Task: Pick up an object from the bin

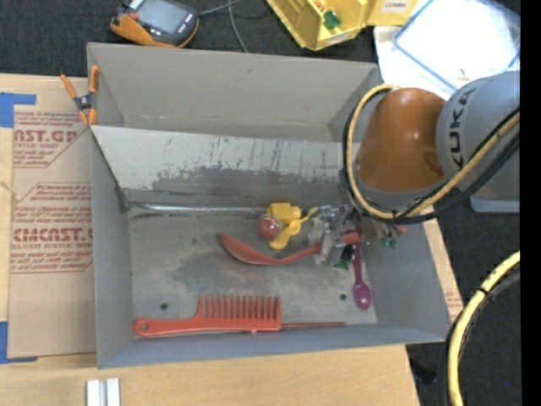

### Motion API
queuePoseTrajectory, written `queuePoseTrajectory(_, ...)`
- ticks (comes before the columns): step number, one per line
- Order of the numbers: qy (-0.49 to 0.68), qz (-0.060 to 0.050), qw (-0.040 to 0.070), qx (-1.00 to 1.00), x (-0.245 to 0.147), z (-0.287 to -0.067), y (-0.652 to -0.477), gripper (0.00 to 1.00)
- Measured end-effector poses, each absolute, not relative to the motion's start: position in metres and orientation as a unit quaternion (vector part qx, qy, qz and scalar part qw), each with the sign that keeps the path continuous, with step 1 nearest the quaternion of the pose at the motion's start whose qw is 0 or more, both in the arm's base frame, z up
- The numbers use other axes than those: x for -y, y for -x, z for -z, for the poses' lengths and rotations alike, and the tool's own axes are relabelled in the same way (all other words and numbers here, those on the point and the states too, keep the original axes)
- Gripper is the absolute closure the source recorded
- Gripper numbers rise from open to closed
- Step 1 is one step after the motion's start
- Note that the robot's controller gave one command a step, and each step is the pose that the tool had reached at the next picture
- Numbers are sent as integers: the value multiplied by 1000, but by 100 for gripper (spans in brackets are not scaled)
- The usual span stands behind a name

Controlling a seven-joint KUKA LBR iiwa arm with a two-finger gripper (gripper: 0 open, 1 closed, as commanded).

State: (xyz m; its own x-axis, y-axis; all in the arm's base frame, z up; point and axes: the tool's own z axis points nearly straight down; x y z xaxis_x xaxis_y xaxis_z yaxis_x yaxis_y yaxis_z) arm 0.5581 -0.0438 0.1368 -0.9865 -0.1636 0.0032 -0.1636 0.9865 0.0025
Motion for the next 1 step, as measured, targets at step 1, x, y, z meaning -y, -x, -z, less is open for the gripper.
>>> queuePoseTrajectory(1, -82, 1, -1, 997, 44, -179, -559, 100)
